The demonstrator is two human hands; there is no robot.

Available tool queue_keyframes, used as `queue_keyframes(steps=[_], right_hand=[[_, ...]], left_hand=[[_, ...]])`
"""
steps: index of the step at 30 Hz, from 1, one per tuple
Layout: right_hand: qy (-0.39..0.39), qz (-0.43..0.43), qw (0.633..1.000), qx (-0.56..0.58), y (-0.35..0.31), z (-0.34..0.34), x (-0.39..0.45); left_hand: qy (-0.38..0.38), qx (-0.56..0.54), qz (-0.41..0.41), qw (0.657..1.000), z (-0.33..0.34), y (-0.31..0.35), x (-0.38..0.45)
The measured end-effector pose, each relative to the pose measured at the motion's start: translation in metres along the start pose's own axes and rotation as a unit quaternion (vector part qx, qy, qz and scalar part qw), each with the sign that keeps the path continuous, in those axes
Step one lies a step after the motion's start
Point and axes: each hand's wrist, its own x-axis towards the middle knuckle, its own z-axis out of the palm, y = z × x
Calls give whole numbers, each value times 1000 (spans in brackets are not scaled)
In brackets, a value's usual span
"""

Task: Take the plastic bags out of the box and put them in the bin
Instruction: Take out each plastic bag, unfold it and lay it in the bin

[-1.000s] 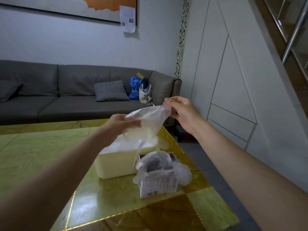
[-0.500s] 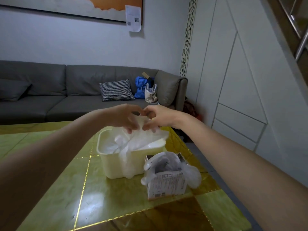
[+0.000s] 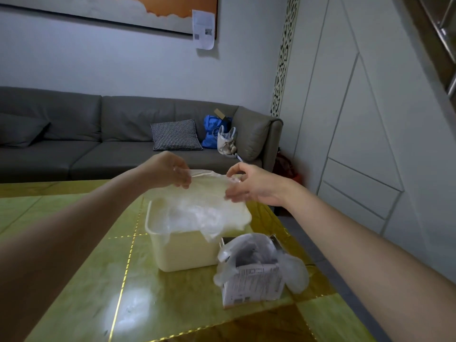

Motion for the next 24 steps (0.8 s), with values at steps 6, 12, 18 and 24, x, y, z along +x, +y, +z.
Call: queue_keyframes(steps=[6,12,18,24], right_hand=[[129,9,982,-139,22,6,50],[96,67,964,-237,51,12,95],[65,26,851,-520,65,17,99],[-77,-42,792,-604,53,25,107]], left_hand=[[172,329,-65,926,6,-11,13],[-117,278,28,953,50,-31,26],[-266,318,-81,906,83,-64,37],[-302,365,0,881,98,-72,50]])
